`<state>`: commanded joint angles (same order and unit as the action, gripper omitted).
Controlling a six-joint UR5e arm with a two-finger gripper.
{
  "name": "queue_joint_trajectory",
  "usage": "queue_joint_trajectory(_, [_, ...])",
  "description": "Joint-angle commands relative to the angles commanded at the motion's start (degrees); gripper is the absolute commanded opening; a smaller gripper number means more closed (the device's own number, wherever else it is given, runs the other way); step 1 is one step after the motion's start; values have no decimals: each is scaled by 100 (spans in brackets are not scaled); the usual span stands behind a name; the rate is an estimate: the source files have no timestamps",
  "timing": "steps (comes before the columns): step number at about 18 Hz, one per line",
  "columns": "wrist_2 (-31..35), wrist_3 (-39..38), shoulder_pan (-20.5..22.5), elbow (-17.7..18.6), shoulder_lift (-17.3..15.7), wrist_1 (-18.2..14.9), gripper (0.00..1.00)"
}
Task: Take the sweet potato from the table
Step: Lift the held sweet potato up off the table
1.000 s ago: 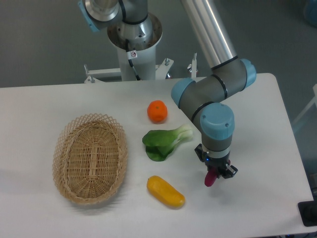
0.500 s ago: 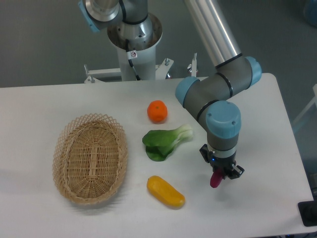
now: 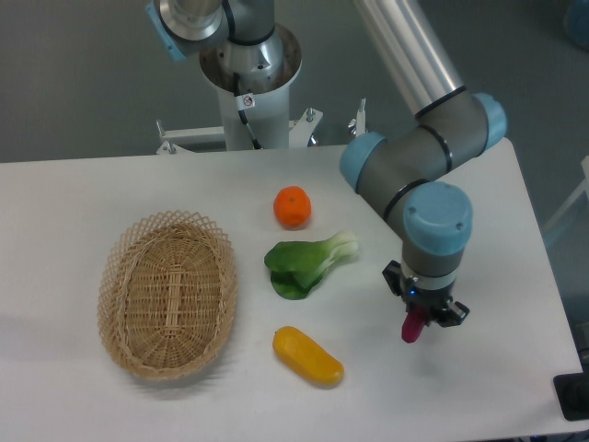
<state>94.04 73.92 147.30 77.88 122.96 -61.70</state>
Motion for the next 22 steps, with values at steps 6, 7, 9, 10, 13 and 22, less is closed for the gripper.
queue_joint_trajectory(6, [-211,9,123,-202,44,-9,29])
queue_joint_trajectory(7, [-211,35,123,-229,44,-9,29])
queue_joint_trajectory(9, [-211,88,123,-255,53,-9,29])
queue_joint_trajectory(10, [-211,105,123,-264,44,-9,29])
queue_joint_trajectory(13, [-211,114,150,-326,62,-18,29])
queue_joint_trajectory(22, [-220,316,211,-387,62,-26,29])
